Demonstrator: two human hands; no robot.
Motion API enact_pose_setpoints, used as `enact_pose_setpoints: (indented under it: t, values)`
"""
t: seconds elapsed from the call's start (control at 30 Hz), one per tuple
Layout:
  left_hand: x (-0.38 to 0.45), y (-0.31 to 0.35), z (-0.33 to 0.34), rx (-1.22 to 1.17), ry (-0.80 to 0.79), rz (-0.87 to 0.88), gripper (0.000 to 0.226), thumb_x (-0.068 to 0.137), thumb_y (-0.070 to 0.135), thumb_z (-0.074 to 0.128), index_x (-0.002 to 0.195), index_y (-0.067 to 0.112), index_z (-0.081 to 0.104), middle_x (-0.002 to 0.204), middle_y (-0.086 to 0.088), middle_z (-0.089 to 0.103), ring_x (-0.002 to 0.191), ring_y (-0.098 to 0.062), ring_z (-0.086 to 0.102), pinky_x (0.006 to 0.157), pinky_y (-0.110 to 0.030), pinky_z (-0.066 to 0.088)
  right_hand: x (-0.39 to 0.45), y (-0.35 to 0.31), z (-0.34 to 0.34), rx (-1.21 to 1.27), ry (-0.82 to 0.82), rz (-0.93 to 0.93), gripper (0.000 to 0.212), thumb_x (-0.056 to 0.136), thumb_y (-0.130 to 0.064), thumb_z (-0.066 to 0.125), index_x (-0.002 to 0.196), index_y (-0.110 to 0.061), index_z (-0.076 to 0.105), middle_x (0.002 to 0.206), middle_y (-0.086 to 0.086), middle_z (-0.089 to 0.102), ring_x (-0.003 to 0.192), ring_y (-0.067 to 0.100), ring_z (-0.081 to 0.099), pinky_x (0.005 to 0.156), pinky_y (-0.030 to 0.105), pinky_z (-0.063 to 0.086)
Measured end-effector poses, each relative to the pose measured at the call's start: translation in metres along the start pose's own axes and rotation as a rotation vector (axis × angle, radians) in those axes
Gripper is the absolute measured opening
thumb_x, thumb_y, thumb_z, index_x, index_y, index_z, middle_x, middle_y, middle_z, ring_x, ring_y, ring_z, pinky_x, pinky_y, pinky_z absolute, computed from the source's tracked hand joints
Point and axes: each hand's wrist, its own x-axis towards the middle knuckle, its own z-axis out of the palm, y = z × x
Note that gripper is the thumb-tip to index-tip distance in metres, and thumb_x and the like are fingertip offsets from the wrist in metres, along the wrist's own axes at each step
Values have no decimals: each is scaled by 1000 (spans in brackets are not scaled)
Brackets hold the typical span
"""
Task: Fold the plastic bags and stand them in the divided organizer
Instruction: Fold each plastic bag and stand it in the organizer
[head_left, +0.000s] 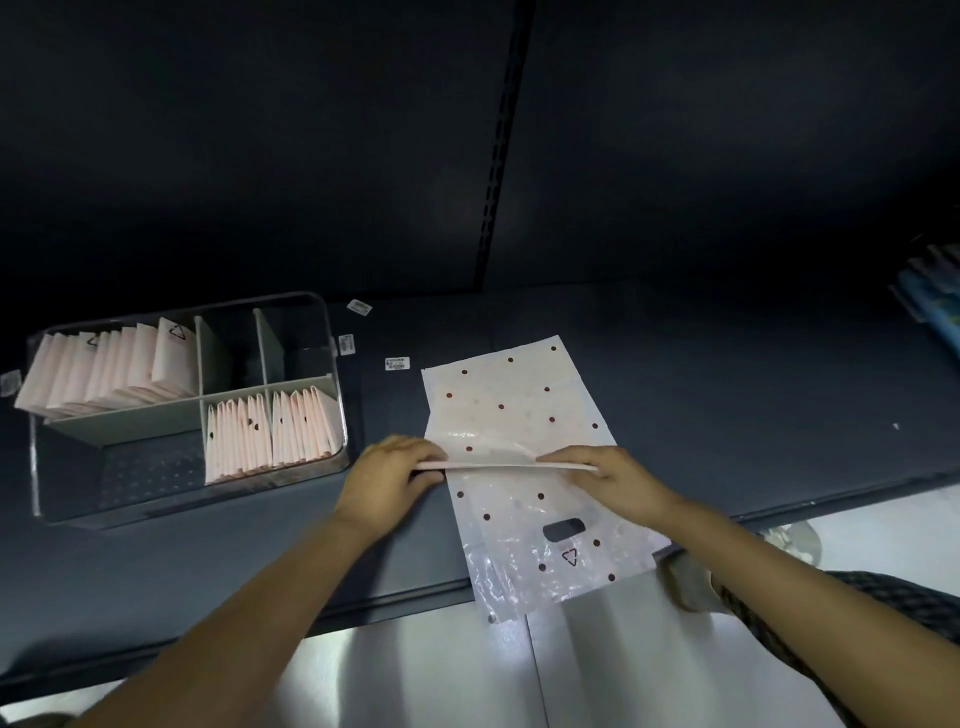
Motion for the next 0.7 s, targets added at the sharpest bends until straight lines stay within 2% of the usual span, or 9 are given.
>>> enact_pose_setpoints:
  t: [0.1,0.17,0.27,0.33,0.43,0.53,0.6,0.63,0.7]
  values:
    - [3,-2,-2,-162,39,-118,8,89,23,64,93,22,70,87,4,70,85,-17,61,74,-32,47,-1,-1,-7,143,1,77,14,90,-12,61,100,-17,71,96,-12,69,84,-7,62,77,8,45]
    - [8,0,0,-265,40,-185,5,91,23,61,87,23,65,79,7,68,79,-16,62,70,-31,46,1,4,-5,259,111,149,9,88,-10,63,94,-7,70,91,1,69,73,-4,62,70,13,48]
    - [22,6,4,-410,85,-303,7,94,21,56,94,16,59,87,4,69,85,-16,63,72,-27,45,11,10,0,284,288,345,14,87,-12,65,87,2,67,89,16,70,74,21,66,72,28,54]
    - [32,14,7,-433,136,-394,15,95,24,54,101,10,56,95,-3,68,91,-24,63,79,-35,49,20,13,2,147,351,443,35,87,-21,66,60,-4,50,61,13,52,57,26,48,59,31,42]
    - [37,30,12,-234,291,-446,29,92,22,58,117,12,50,106,-8,62,100,-29,55,85,-43,45,28,14,5,93,387,511,51,86,-24,66,52,-16,29,52,2,34,52,15,32,52,28,26]
    - [31,50,24,64,365,-164,38,86,16,65,123,9,55,118,-13,56,106,-34,52,86,-44,42,33,17,7,7,389,523,52,86,-26,65,52,-16,27,54,3,33,57,18,32,54,29,25]
    - [27,62,39,123,141,92,39,91,22,59,128,11,54,136,-10,49,125,-30,45,102,-41,36,34,19,8,0,387,526,51,86,-26,65,52,-16,28,56,5,34,60,19,32,56,29,26]
    - [25,66,49,174,5,160,43,95,29,51,136,14,47,146,-7,39,134,-25,35,110,-36,26,34,18,8,21,386,541,50,86,-26,65,53,-16,29,57,5,35,59,19,33,55,28,27]
    - [22,71,65,291,-117,179,55,99,41,37,146,16,28,155,-2,22,142,-20,19,116,-31,10,35,17,8,93,394,579,46,85,-23,66,54,-15,33,57,3,38,57,17,36,54,26,31]
